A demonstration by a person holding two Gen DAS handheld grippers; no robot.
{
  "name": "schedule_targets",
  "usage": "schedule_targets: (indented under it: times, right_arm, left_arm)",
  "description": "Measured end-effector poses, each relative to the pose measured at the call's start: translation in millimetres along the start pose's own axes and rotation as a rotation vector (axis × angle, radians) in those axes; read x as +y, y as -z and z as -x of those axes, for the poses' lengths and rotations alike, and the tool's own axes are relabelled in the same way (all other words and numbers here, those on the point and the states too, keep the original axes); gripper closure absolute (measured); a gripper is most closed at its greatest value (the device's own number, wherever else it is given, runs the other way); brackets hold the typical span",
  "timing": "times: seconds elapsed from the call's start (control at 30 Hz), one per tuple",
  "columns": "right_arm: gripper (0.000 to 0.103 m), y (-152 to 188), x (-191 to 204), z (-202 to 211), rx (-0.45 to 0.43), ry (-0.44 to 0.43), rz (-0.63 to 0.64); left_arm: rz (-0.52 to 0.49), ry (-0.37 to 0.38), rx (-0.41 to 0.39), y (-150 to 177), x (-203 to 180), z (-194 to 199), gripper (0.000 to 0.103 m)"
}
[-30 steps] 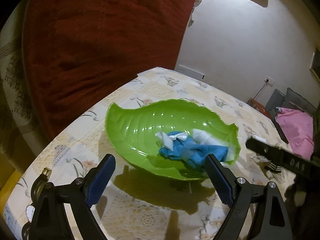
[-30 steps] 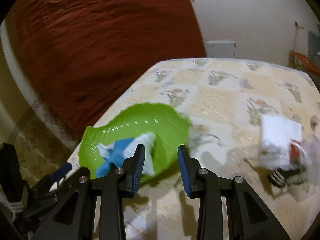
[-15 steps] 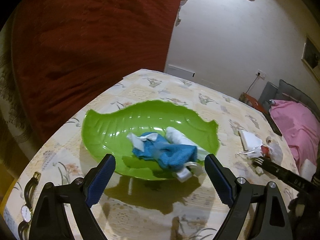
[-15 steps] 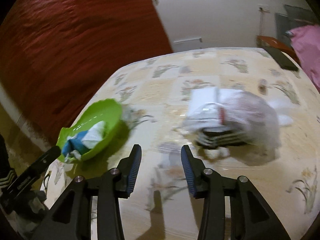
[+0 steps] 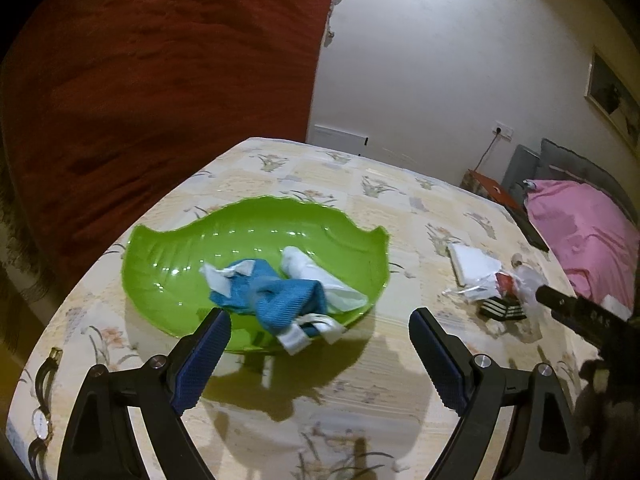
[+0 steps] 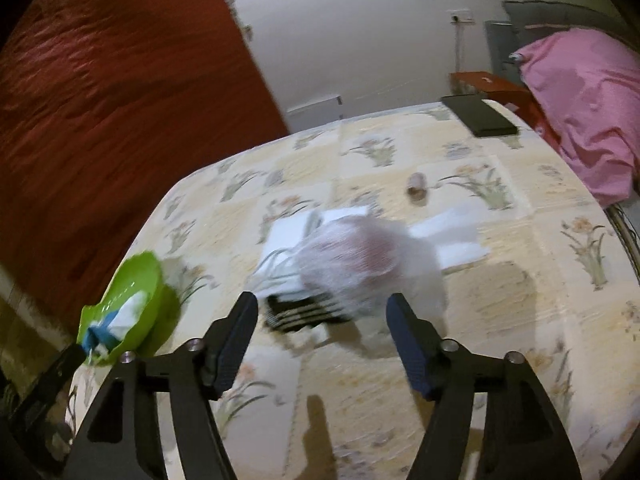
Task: Organize soft objects
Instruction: 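Move the right gripper to the clear plastic bag and grasp it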
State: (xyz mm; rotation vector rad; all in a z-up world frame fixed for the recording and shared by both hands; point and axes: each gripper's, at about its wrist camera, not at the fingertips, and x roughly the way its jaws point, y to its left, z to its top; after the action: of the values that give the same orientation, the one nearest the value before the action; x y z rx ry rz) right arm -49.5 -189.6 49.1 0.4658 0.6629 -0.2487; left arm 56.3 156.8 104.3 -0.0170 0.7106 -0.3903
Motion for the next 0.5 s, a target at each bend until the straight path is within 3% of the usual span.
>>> schedule_targets:
  times: [0.13, 0.5]
  right_arm:
    - [0.024, -8, -9, -11, 0.011, 0.023, -0.012]
    - [0.022, -18, -12, -43, 0.071, 0.026, -0.004]
  left_arm:
    - [-0.017, 0.010, 0.009, 1, -10, -2, 0.010]
    - [-0.071, 0.035, 0.034, 5, -36, -8, 0.009]
